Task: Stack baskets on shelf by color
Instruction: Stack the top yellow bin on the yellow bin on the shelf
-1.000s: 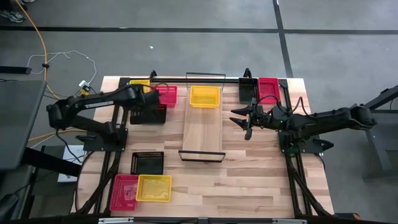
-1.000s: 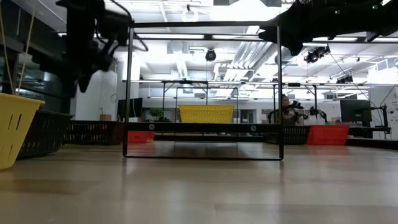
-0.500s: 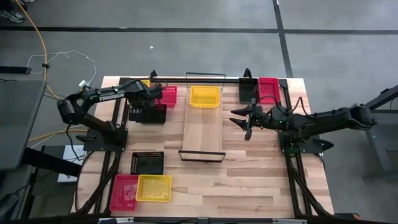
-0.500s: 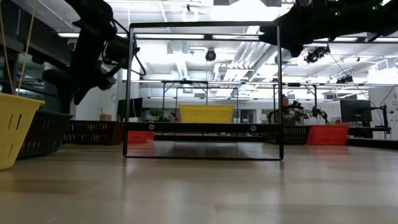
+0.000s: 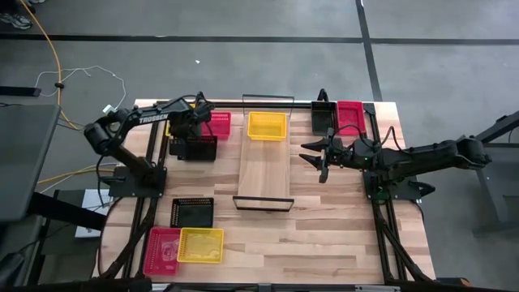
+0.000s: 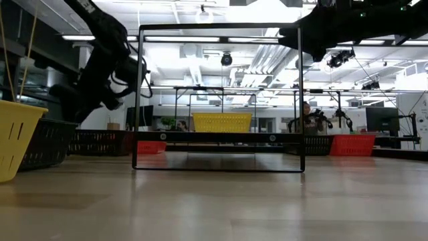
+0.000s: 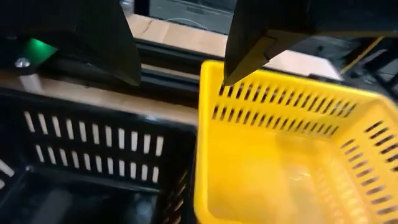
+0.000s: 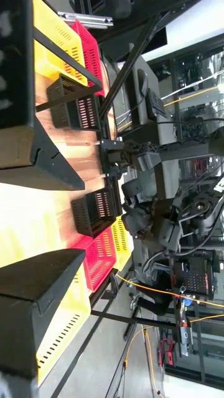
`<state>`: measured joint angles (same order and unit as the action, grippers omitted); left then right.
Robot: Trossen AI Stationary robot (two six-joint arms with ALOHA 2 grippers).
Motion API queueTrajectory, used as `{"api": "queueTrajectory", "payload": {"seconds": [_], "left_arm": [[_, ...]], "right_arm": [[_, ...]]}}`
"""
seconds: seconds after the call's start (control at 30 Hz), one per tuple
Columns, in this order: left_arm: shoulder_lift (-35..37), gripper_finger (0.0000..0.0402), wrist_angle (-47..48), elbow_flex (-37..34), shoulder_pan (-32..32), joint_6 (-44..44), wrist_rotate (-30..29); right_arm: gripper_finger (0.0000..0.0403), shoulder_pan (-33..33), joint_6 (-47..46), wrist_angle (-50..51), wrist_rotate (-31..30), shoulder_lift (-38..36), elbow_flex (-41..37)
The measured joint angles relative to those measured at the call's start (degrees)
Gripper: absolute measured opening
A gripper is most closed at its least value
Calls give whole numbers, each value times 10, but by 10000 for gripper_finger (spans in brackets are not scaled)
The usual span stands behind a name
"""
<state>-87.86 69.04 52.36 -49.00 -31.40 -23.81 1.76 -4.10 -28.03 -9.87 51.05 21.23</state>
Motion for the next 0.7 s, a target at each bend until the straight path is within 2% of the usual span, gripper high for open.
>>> {"api": "queueTrajectory", "payload": {"seconds": [0.37,0.6,0.7], "left_arm": [[-74,216,-12,0,-24,54,-6],[-89,214,-17,0,-26,67,-8],[-89,201,-26,0,-26,68,-9]], "right_arm": [[151,0,0,0,0,0,0],[151,0,0,0,0,0,0],[151,0,-4,0,0,0,0]]}}
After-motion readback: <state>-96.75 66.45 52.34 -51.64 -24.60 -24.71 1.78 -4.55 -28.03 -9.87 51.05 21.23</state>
